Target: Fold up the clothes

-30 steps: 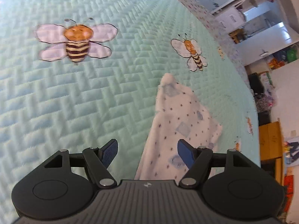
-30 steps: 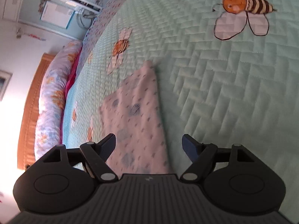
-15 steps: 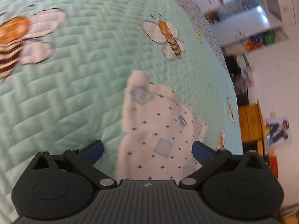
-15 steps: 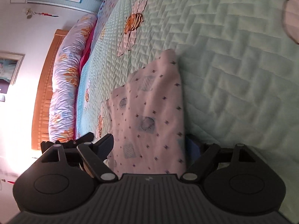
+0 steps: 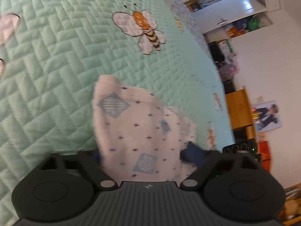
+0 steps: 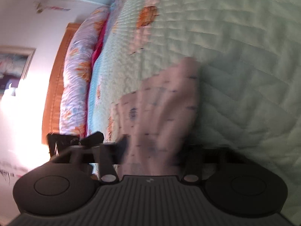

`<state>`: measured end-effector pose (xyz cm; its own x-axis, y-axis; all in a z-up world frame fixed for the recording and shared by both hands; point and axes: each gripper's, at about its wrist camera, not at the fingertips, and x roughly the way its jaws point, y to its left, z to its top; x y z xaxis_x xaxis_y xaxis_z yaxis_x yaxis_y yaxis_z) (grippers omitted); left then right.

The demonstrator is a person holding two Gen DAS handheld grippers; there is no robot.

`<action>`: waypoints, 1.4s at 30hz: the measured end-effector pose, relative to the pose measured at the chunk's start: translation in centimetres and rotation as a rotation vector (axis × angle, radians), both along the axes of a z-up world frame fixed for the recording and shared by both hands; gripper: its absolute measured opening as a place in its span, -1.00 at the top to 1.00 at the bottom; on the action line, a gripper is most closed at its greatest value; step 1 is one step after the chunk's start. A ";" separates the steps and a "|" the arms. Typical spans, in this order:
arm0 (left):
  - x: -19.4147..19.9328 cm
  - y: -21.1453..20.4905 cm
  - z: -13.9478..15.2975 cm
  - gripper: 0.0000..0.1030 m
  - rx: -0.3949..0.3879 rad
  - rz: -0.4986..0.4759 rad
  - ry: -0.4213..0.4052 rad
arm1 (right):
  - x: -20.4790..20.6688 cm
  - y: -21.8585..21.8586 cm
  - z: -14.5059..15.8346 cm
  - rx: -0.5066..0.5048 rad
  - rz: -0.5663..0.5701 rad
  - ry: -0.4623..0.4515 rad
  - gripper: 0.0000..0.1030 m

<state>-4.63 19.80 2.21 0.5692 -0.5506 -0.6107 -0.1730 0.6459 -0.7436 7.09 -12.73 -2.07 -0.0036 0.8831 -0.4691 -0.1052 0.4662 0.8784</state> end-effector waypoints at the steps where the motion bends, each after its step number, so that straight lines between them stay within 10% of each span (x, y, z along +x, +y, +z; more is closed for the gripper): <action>1: -0.1 0.3 -0.1 0.20 0.004 0.011 0.020 | 0.0 -0.5 -0.7 0.002 -0.022 0.025 0.69; 5: -0.4 1.1 -0.4 0.63 0.013 0.051 0.074 | -0.7 -1.2 -0.9 0.039 -0.052 0.007 0.70; 13: -1.2 -2.0 4.8 0.70 0.031 0.068 0.001 | -2.9 -3.1 1.7 0.091 -0.122 -0.067 0.73; 21: 0.9 -14.6 11.9 0.70 -0.029 -0.128 -0.086 | -7.9 -17.6 6.3 0.183 -0.309 -0.134 0.74; 34: 10.7 -40.2 10.6 0.69 -0.218 -0.255 -0.087 | -3.4 -44.3 20.1 -0.247 -0.351 -0.381 0.73; 42: 17.4 -42.8 2.8 0.69 0.050 -0.139 -0.004 | 9.3 -47.0 8.1 -0.383 -0.371 -0.314 0.66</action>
<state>12.76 -23.00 4.99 0.4922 -0.5934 -0.6369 -0.0761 0.6996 -0.7105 16.39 -59.70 6.06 0.4614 0.5676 -0.6819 -0.1021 0.7974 0.5947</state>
